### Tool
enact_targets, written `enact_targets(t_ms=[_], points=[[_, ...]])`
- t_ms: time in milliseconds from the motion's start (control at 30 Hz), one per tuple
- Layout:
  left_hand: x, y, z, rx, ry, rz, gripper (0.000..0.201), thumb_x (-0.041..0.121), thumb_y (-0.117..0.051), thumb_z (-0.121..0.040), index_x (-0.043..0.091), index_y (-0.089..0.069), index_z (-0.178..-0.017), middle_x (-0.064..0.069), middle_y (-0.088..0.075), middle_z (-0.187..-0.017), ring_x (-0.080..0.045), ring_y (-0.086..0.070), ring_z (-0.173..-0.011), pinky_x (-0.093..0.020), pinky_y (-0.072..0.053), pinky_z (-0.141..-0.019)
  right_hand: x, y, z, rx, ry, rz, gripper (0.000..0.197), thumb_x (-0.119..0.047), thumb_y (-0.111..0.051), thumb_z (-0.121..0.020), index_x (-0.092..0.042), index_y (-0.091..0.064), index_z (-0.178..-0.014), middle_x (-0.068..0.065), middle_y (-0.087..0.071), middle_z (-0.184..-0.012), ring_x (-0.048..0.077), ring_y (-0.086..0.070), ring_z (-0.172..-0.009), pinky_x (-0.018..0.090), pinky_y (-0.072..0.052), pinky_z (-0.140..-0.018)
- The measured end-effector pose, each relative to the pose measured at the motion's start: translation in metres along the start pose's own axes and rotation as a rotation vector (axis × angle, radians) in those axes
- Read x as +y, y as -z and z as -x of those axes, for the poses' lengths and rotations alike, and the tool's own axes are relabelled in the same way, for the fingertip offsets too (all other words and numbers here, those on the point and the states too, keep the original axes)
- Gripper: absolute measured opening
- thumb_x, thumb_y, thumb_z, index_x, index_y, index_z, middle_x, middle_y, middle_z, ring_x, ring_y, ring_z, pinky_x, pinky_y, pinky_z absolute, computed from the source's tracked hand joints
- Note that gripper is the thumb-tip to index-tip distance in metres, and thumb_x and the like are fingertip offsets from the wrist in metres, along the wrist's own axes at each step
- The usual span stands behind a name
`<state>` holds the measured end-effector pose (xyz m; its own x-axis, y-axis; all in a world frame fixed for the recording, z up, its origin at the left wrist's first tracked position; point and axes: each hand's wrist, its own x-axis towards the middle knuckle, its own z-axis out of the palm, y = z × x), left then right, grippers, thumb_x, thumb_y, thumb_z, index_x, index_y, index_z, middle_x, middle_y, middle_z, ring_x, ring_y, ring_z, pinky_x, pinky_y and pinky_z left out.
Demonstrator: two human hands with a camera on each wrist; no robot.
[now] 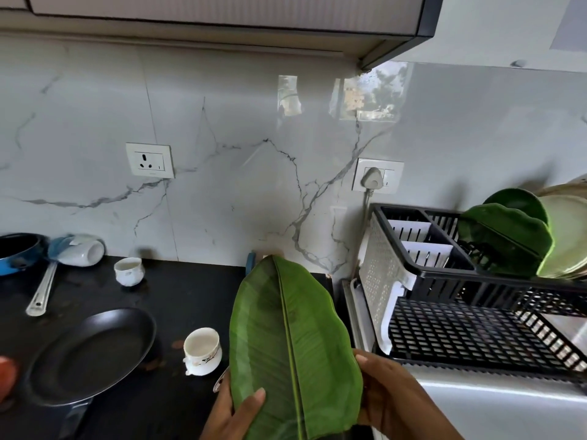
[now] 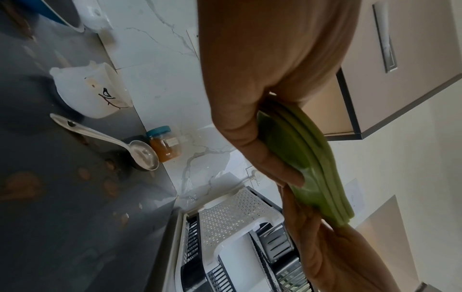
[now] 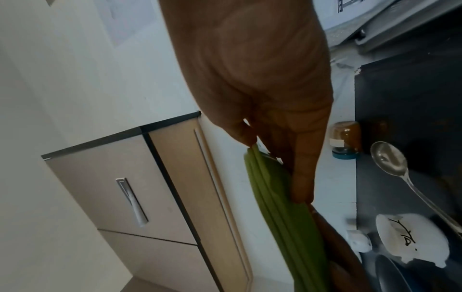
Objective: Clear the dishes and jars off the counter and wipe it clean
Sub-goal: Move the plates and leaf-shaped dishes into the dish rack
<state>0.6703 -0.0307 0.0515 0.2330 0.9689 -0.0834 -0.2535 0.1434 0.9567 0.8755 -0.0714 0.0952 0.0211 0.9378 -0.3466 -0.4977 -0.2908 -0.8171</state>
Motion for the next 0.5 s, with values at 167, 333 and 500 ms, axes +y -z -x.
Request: enact_targets(t_ms=[167, 333, 500], points=[[-0.003, 0.003, -0.003, -0.028, -0.006, -0.009, 0.049, -0.015, -0.053, -0.085, 0.029, -0.051, -0.106, 0.019, -0.073, -0.078, 0.009, -0.066, -0.067, -0.004, -0.046, -0.055, 0.002, -0.004, 0.003, 0.115, 0.137, 0.13, 0.027, 0.006, -0.041, -0.094, -0.002, -0.066, -0.091, 0.017, -0.067, -0.063, 0.023, -0.064, -0.047, 0.034, -0.053, -0.04], [-0.011, -0.002, -0.001, -0.042, -0.001, 0.041, 0.045, 0.016, -0.062, -0.064, 0.03, -0.055, -0.106, 0.014, -0.074, -0.082, 0.003, -0.068, -0.074, -0.008, -0.049, -0.058, 0.0, -0.006, 0.007, 0.244, 0.358, 0.309, 0.028, 0.014, -0.047, -0.088, -0.007, -0.066, -0.084, 0.008, -0.065, -0.052, 0.013, -0.061, -0.043, 0.024, -0.05, -0.04], [-0.014, -0.005, -0.001, 0.053, 0.007, 0.091, 0.052, 0.017, -0.071, -0.059, 0.026, -0.059, -0.108, 0.007, -0.075, -0.081, -0.003, -0.07, -0.071, -0.011, -0.052, -0.056, -0.002, -0.001, 0.0, 0.393, 0.567, 0.402, 0.03, 0.018, -0.054, -0.08, -0.01, -0.064, -0.077, 0.001, -0.067, -0.058, 0.011, -0.059, -0.056, 0.017, -0.05, -0.051]])
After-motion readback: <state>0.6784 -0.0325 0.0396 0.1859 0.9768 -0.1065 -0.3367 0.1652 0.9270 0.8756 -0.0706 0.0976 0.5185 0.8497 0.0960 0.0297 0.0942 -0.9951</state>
